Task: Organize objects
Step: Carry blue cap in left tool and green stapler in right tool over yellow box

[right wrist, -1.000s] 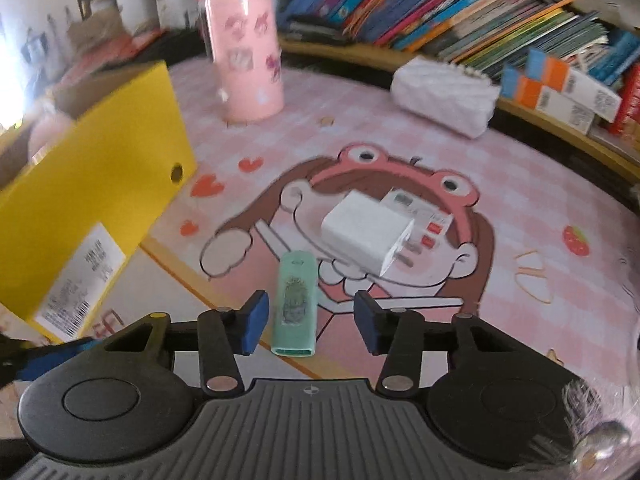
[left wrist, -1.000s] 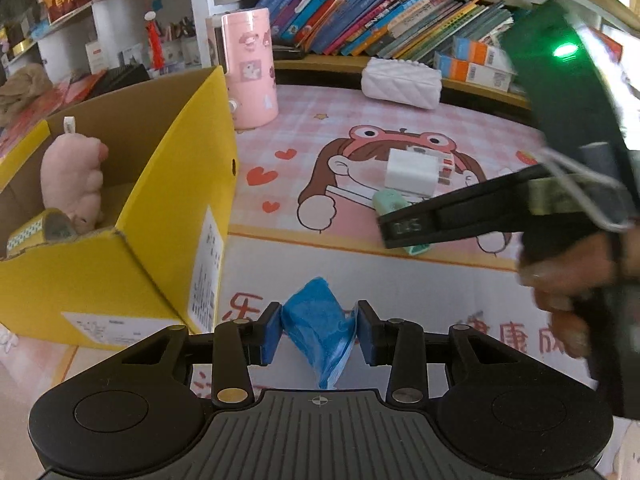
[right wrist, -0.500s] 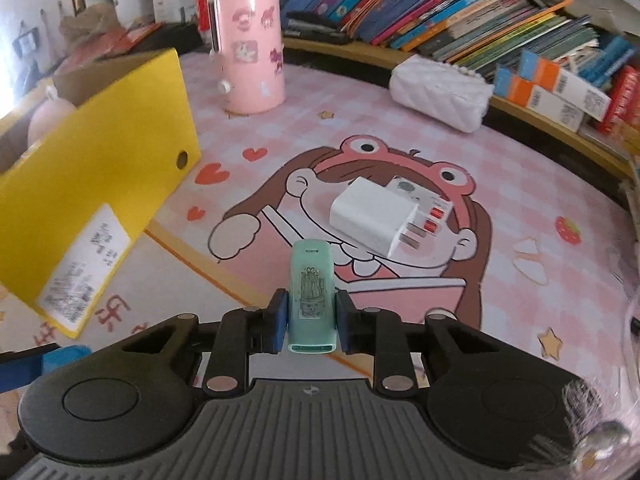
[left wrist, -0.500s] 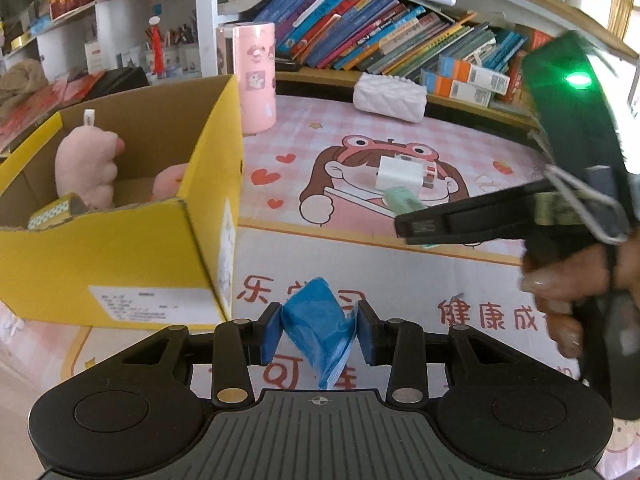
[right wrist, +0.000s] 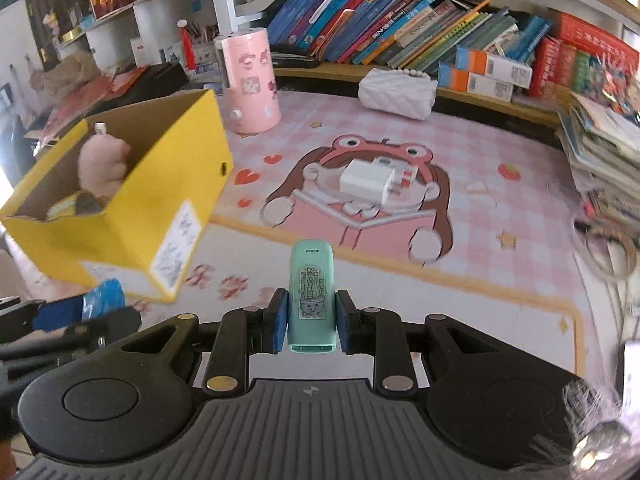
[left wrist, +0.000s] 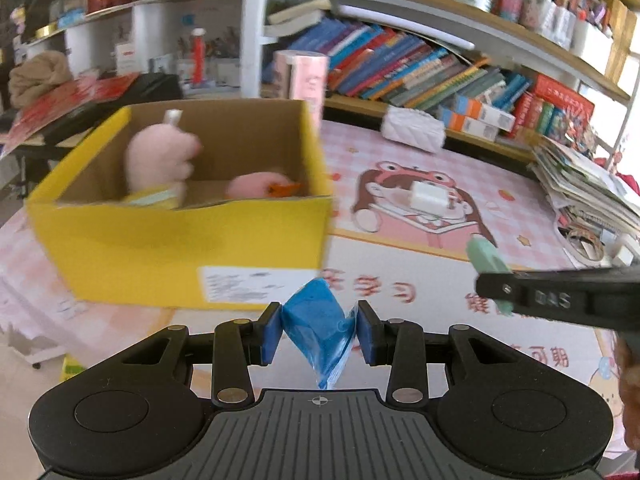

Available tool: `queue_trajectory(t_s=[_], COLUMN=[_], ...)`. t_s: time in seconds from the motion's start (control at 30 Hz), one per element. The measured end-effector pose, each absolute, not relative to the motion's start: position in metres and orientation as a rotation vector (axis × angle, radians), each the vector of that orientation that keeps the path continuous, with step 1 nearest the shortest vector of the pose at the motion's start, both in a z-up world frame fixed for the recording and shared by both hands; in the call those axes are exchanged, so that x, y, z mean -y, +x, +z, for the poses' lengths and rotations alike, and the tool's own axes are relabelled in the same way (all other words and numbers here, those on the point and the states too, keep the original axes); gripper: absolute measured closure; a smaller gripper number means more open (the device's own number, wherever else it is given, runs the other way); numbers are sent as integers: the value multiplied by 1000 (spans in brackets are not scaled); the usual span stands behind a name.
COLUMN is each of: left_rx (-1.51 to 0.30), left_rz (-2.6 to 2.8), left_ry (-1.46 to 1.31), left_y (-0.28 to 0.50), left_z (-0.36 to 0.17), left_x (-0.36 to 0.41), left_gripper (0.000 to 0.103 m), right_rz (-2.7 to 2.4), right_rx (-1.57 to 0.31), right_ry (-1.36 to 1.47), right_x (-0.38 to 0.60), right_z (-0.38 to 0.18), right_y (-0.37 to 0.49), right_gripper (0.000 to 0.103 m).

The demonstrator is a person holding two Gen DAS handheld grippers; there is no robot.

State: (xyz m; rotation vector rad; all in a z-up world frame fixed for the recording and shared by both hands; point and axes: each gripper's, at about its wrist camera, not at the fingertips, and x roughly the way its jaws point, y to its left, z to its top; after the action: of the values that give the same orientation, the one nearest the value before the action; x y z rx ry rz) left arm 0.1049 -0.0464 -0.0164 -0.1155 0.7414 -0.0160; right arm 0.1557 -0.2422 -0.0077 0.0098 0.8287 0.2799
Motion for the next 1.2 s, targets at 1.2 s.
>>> queue_trajectory(t_s=[1.2], left_rx=[-687], left_rz=[10], left_ry=[-103], left_y=[-3], left_z=[-3], left_x=[-88], left_gripper=[66], right_rz=[341], right_rx=[-829], right_ry=[19], right_x=[93], right_z=[-4], right_y=[18], right_gripper=[80])
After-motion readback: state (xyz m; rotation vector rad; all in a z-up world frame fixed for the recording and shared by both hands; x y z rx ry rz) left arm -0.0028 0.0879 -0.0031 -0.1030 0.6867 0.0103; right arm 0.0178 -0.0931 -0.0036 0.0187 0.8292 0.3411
